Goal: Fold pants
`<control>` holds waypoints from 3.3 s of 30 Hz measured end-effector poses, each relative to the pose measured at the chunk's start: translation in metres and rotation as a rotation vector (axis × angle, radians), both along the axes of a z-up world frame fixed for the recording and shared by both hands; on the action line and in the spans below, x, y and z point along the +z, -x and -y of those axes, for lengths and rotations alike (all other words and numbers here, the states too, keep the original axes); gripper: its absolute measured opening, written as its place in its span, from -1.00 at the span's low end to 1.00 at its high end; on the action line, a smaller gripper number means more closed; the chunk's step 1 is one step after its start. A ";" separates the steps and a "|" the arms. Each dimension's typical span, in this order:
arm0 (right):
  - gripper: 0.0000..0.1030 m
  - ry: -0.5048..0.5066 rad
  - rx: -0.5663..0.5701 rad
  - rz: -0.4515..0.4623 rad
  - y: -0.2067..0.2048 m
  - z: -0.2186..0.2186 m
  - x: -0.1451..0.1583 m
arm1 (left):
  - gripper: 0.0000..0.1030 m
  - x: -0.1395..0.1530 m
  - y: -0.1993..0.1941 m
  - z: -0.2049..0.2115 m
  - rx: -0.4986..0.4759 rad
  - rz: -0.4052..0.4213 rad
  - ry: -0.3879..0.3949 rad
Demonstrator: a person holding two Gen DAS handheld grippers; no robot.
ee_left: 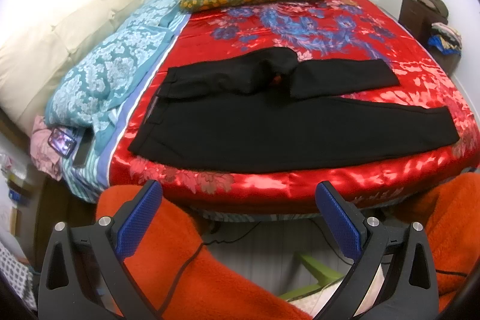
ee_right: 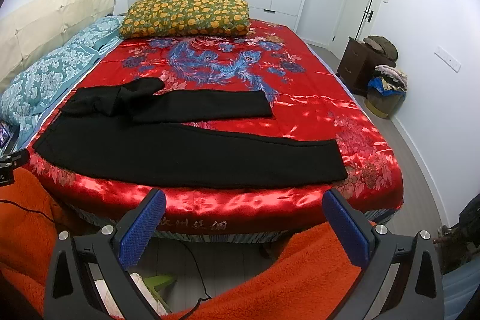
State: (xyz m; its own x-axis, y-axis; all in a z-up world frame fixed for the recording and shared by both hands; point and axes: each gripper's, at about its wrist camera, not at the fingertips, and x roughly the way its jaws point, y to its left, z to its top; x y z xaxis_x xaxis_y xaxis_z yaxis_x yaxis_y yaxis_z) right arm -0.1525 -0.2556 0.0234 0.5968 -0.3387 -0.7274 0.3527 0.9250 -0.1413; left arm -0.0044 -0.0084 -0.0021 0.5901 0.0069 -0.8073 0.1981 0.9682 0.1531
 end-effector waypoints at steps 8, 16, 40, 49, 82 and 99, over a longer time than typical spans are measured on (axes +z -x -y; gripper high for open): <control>1.00 0.001 0.006 0.011 0.000 0.000 0.003 | 0.98 0.005 0.003 0.013 -0.059 0.004 0.016; 1.00 -0.006 -0.023 0.036 0.009 0.008 0.010 | 0.98 0.014 0.008 0.040 -0.161 0.033 0.002; 1.00 -0.027 0.091 0.074 -0.004 0.008 0.009 | 0.98 0.013 -0.004 0.043 -0.172 0.017 0.007; 1.00 -0.019 0.185 0.371 0.013 -0.002 0.039 | 0.98 0.016 -0.021 0.036 -0.155 0.057 0.066; -0.64 -0.579 0.186 -0.403 -0.474 0.325 -0.240 | 0.98 -0.090 -0.187 0.007 0.112 -0.197 0.125; -0.24 -0.046 -0.095 -0.118 -0.518 0.414 -0.168 | 0.98 -0.121 -0.195 0.068 0.028 -0.258 0.080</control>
